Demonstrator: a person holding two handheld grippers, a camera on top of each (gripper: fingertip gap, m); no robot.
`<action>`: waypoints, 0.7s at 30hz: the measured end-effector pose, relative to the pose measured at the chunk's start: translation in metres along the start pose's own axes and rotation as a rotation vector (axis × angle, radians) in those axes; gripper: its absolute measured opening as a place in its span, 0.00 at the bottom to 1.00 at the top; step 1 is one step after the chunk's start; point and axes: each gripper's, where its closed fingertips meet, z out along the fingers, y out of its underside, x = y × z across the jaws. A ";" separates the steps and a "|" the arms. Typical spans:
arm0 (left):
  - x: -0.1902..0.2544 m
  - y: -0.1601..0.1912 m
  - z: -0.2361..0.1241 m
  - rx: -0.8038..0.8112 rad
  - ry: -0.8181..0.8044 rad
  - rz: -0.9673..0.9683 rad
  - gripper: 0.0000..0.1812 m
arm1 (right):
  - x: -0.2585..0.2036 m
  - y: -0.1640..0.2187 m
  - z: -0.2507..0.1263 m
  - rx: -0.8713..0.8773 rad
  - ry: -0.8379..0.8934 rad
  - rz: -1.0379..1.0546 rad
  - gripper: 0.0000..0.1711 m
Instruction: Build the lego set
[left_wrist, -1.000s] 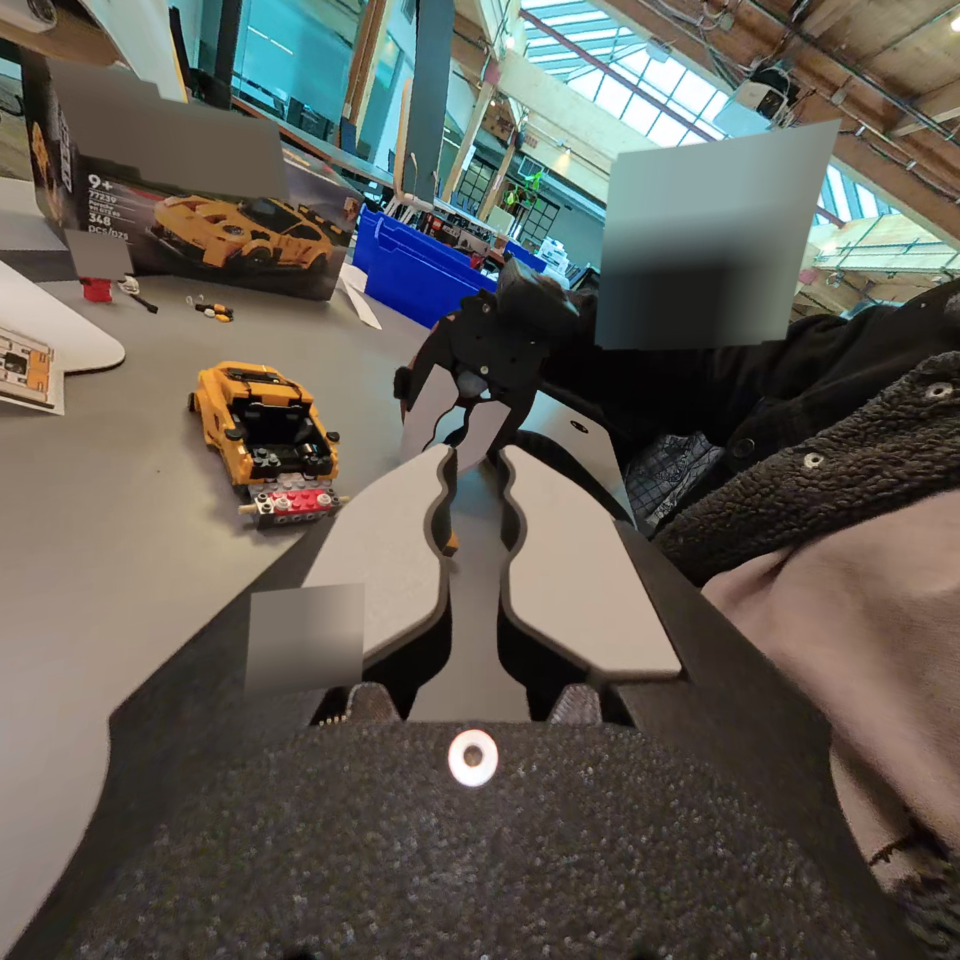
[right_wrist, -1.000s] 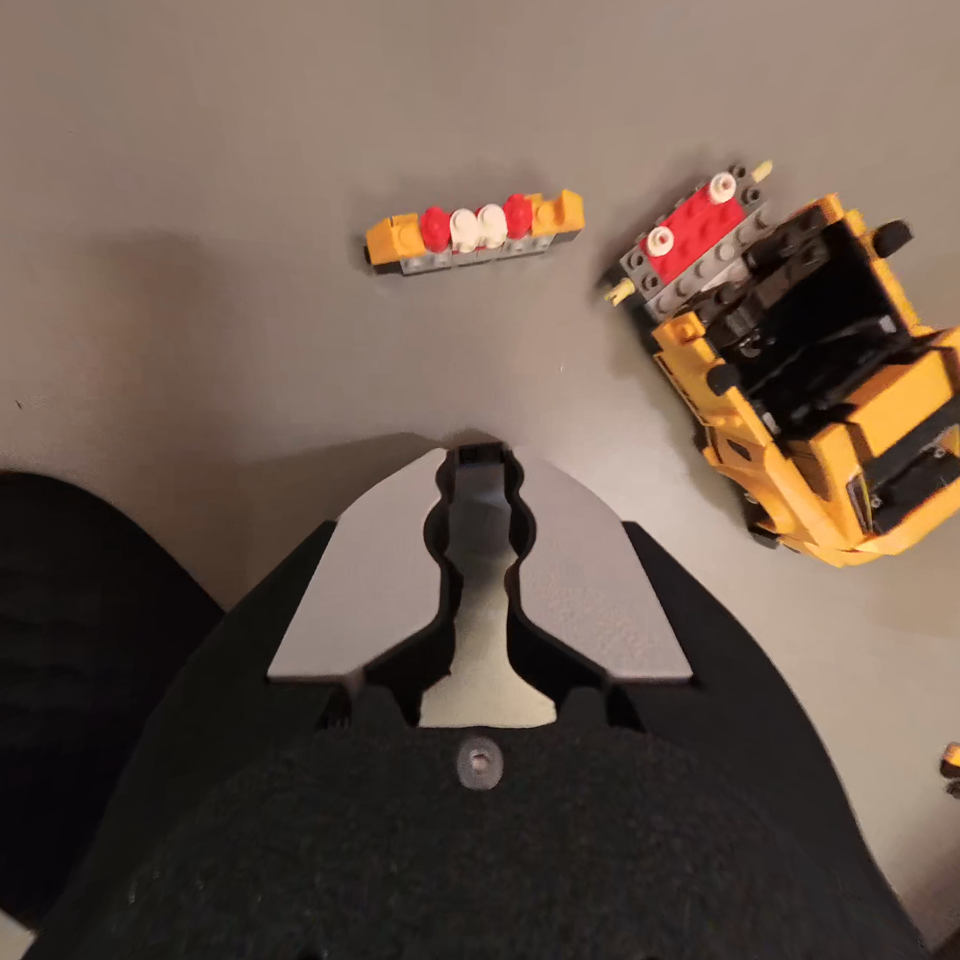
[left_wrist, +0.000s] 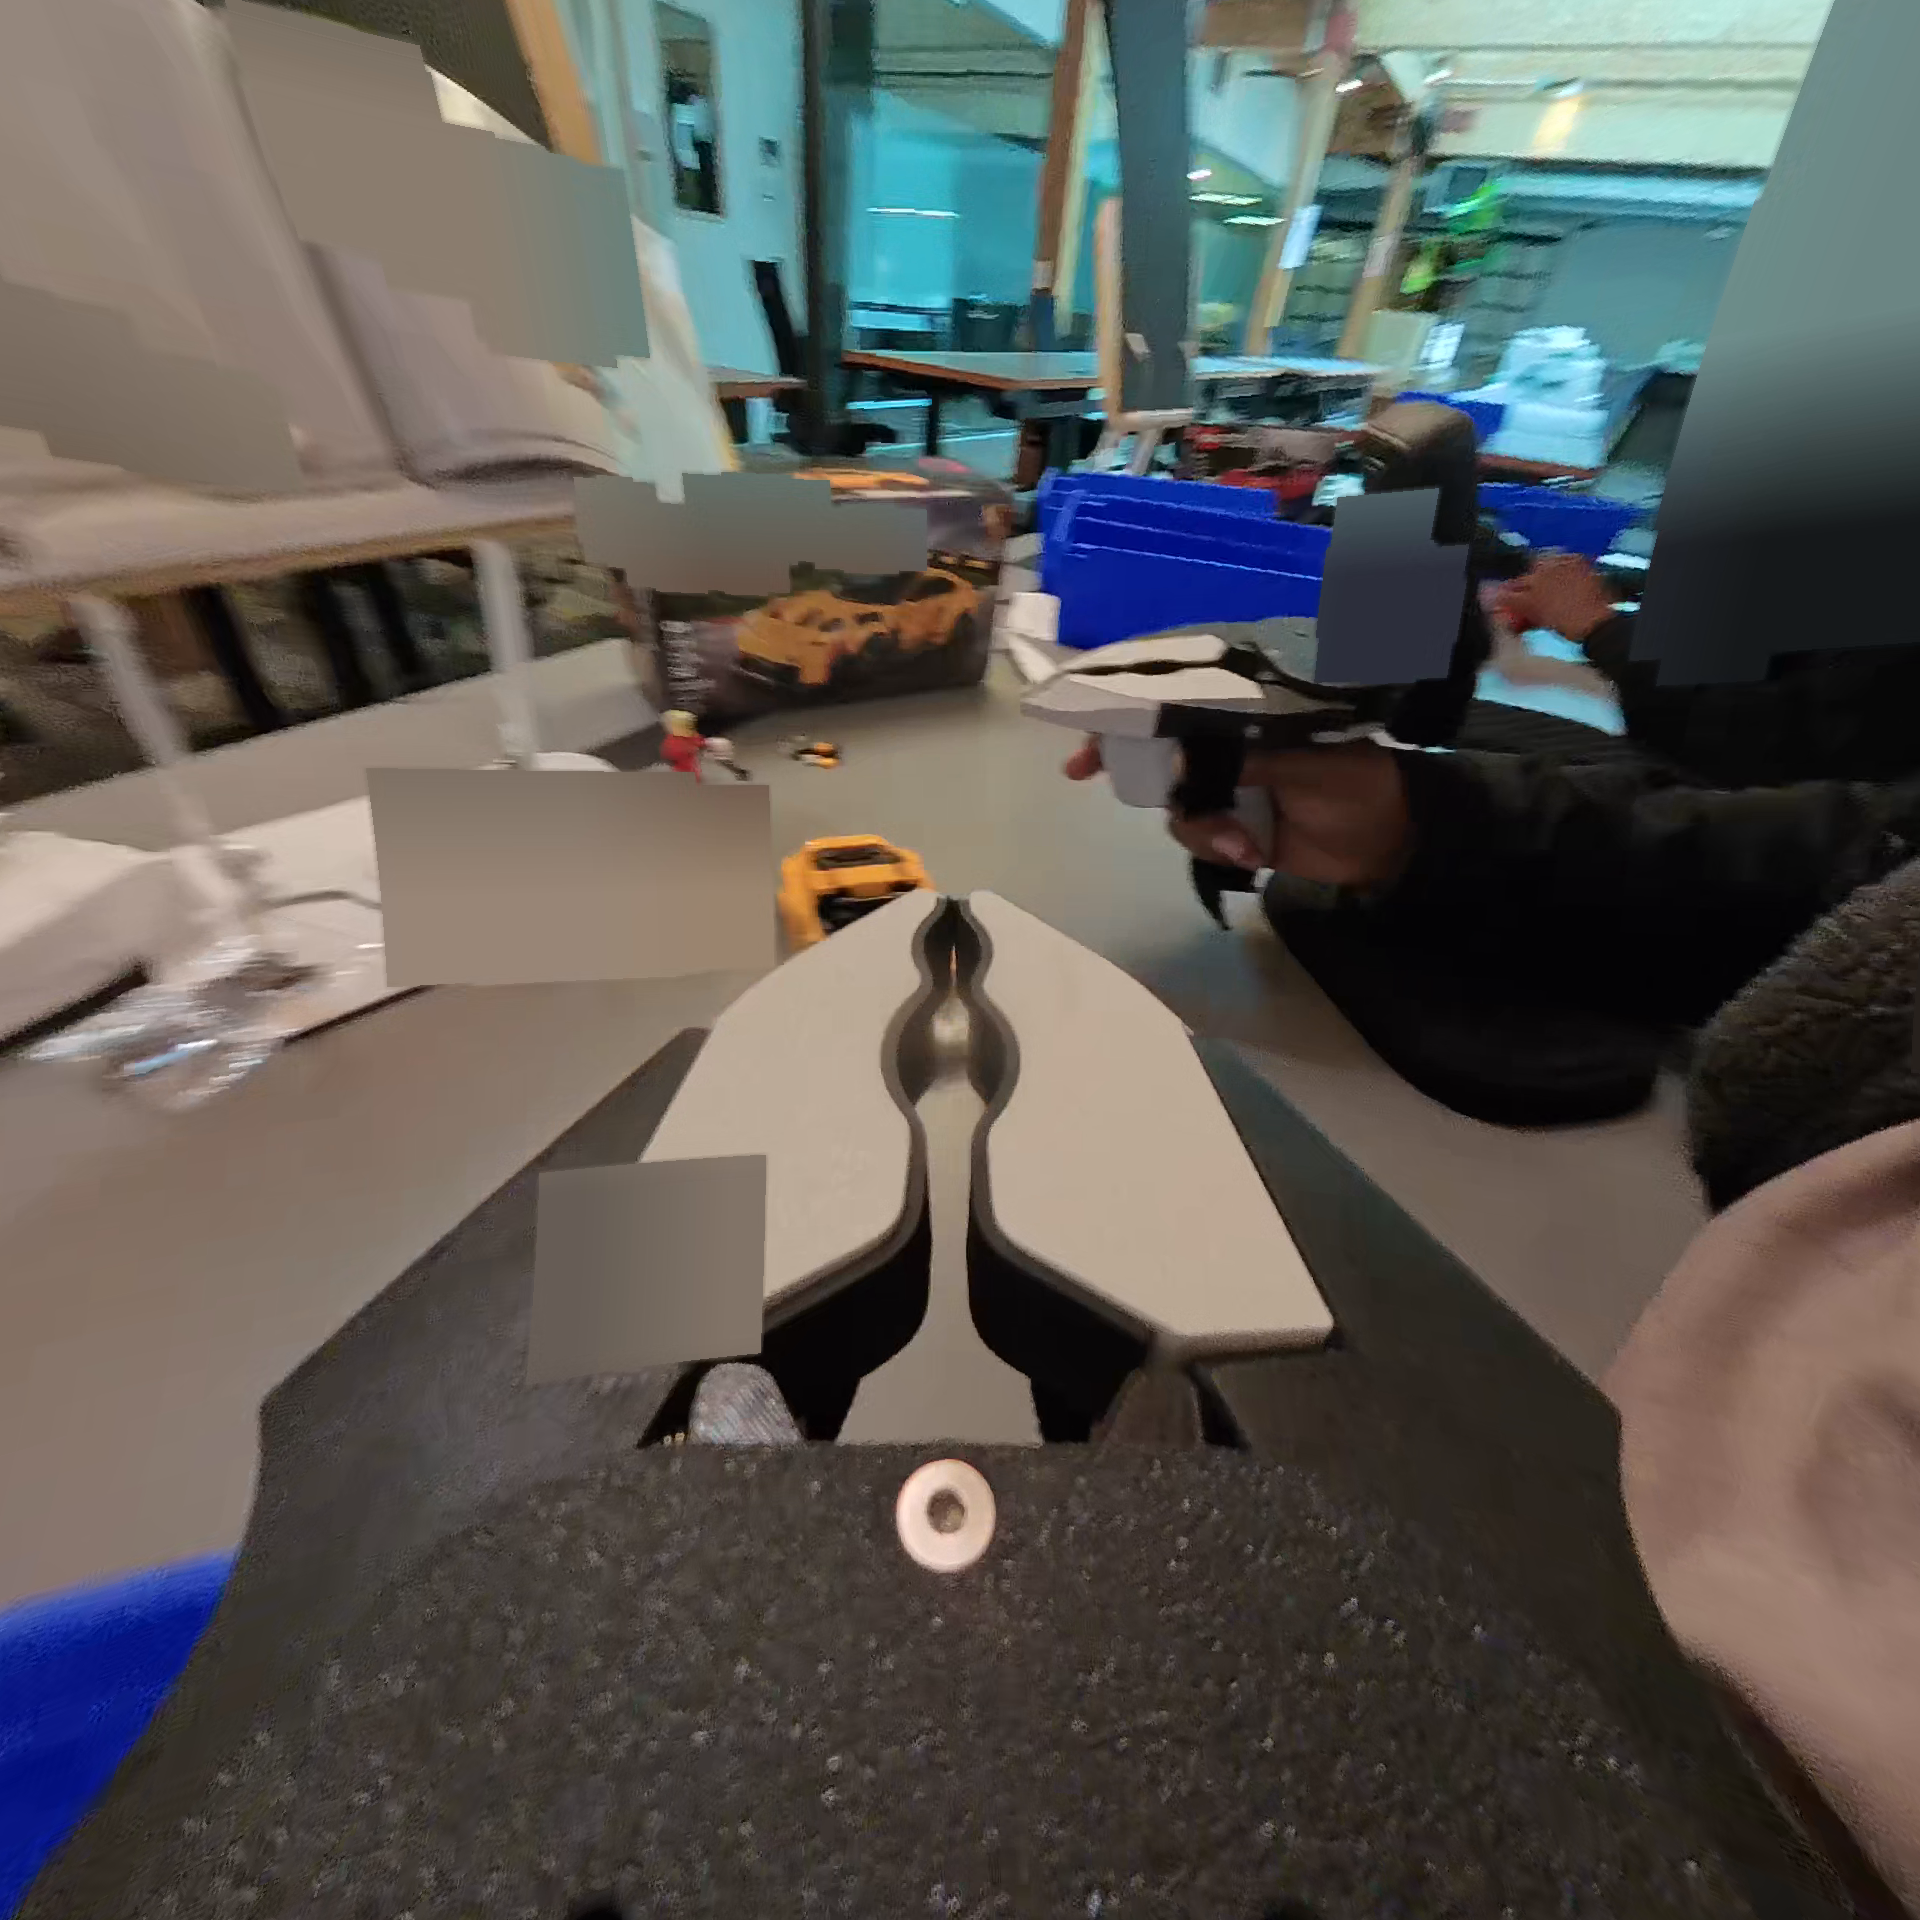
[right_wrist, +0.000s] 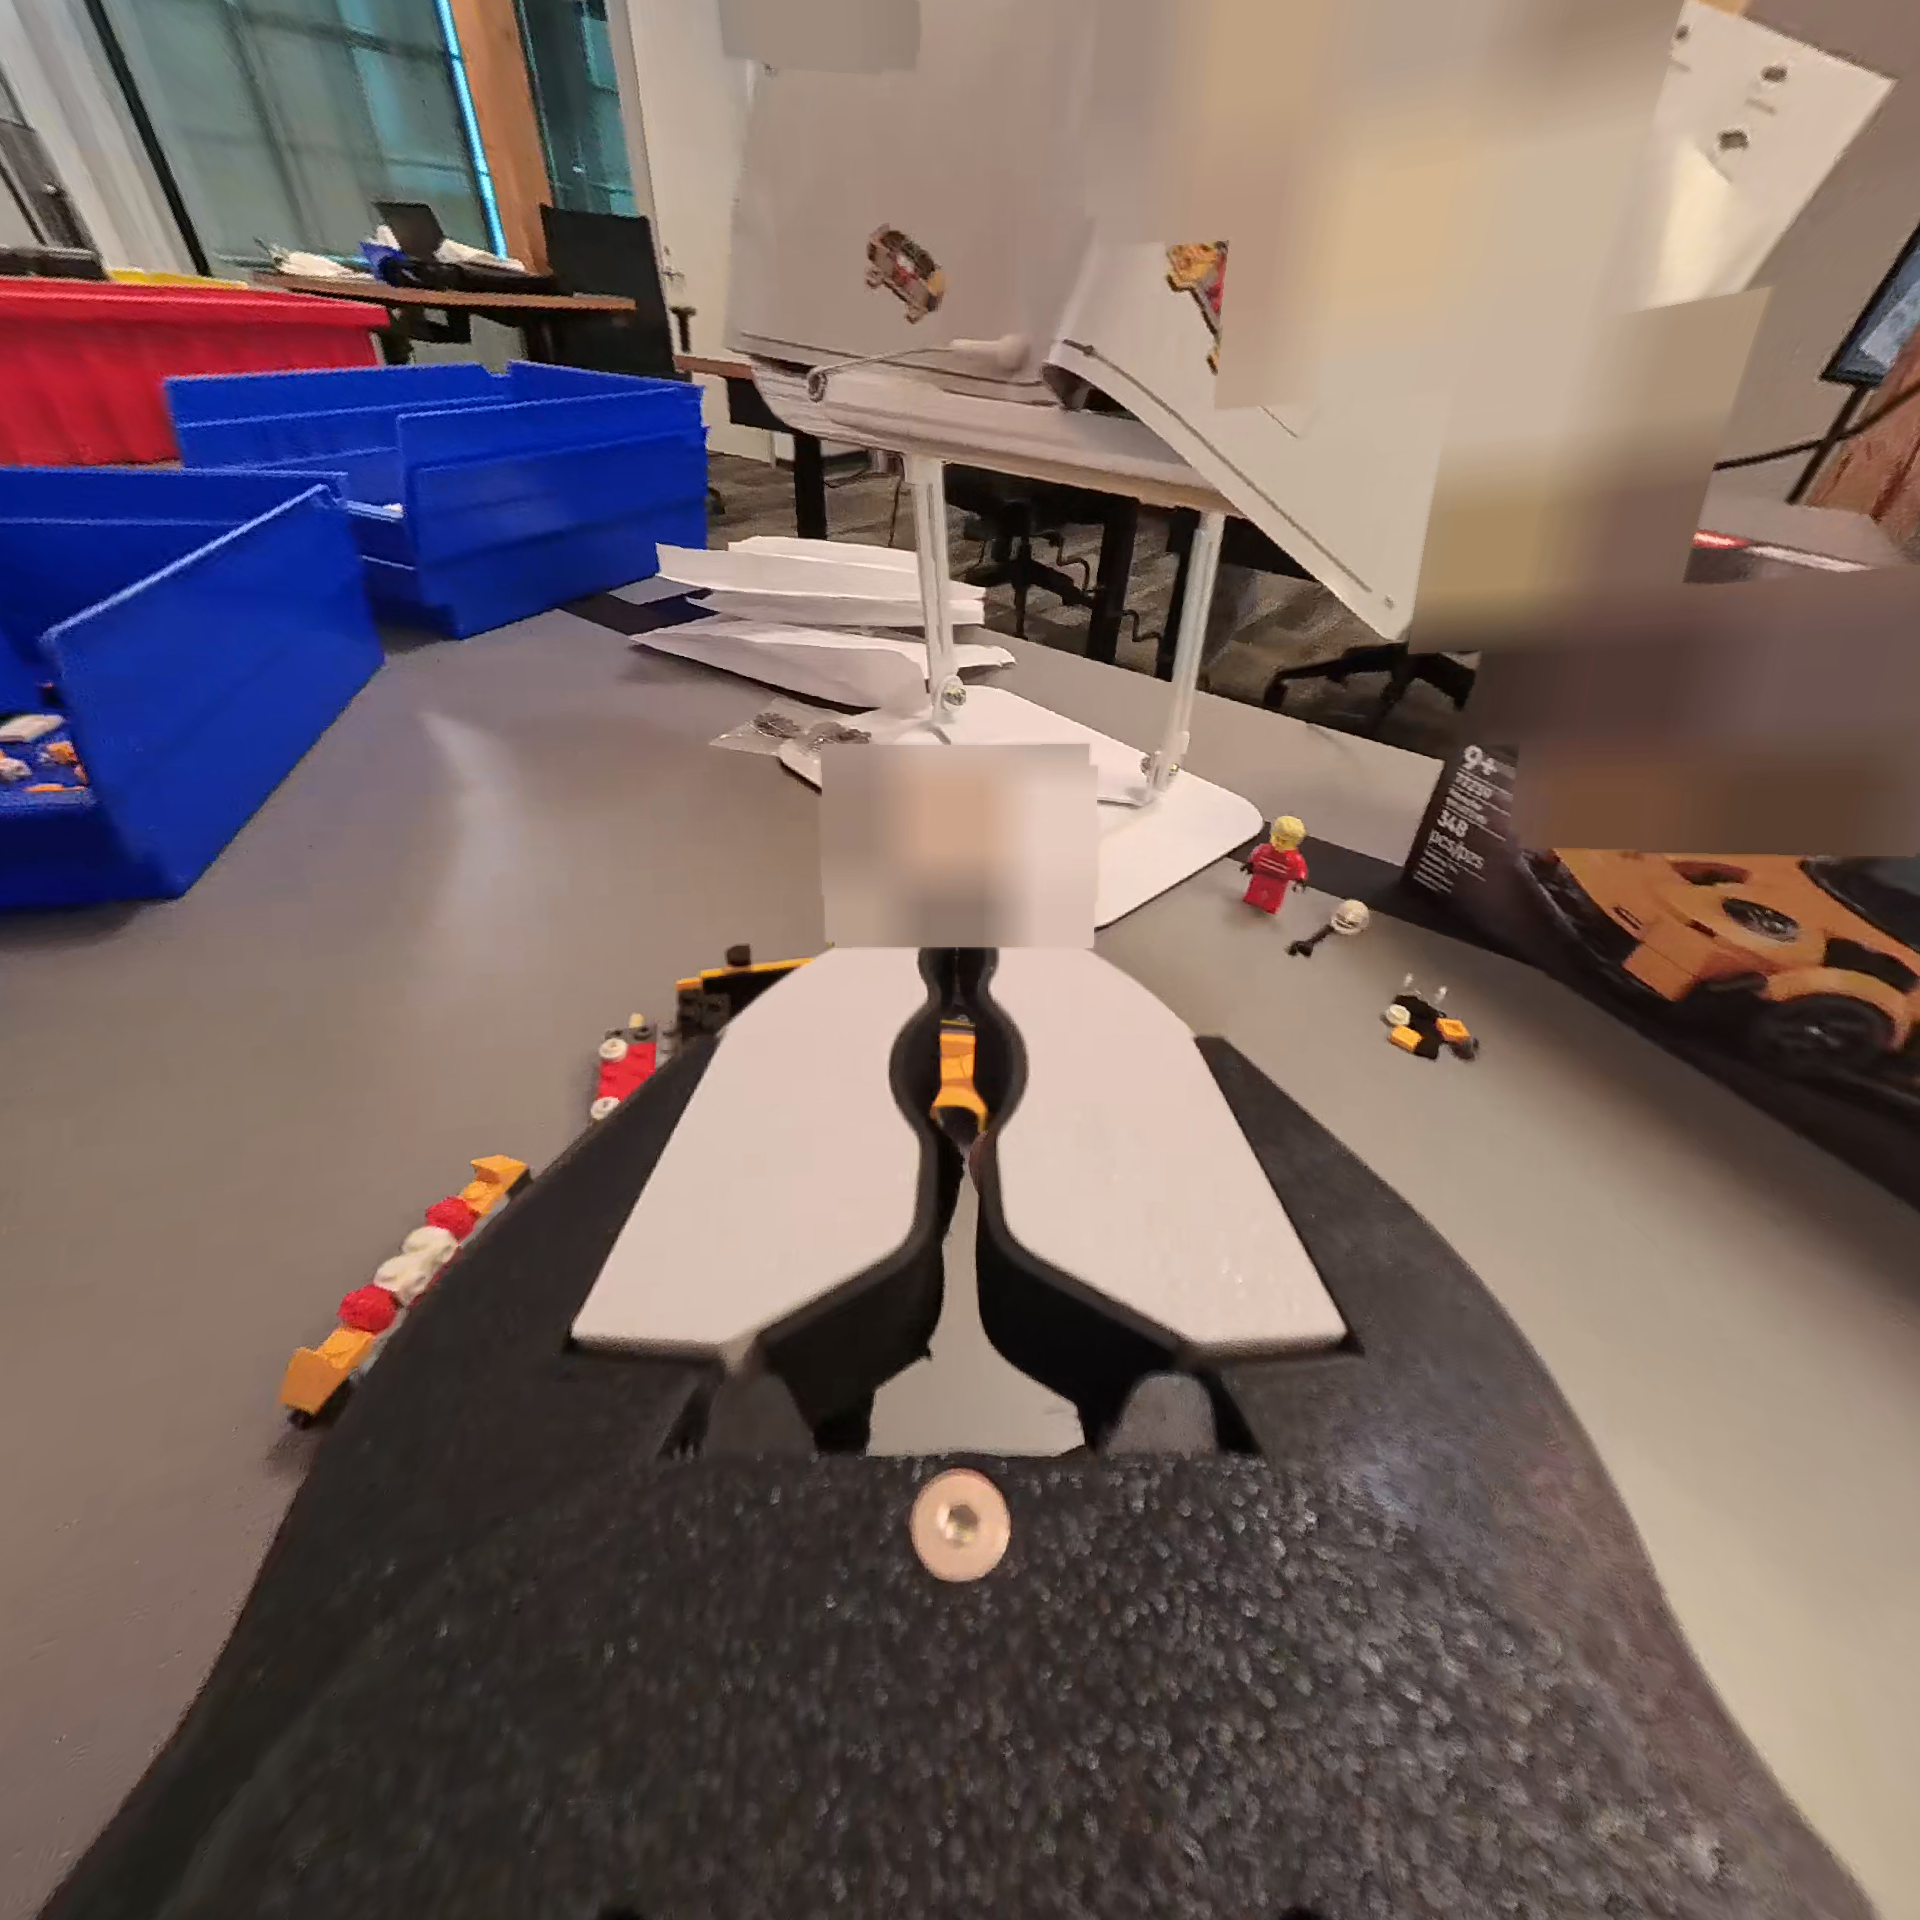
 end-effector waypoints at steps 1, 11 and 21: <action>-0.010 -0.007 -0.013 -0.012 -0.061 0.028 0.00 | 0.002 0.001 -0.001 0.001 0.003 0.005 0.00; -0.151 -0.042 -0.206 -0.377 -0.643 0.105 0.00 | 0.012 0.003 -0.004 0.023 0.017 0.050 0.00; -0.179 0.066 -0.254 -1.068 -0.472 -0.035 0.06 | 0.008 0.005 -0.003 0.017 0.001 0.042 0.00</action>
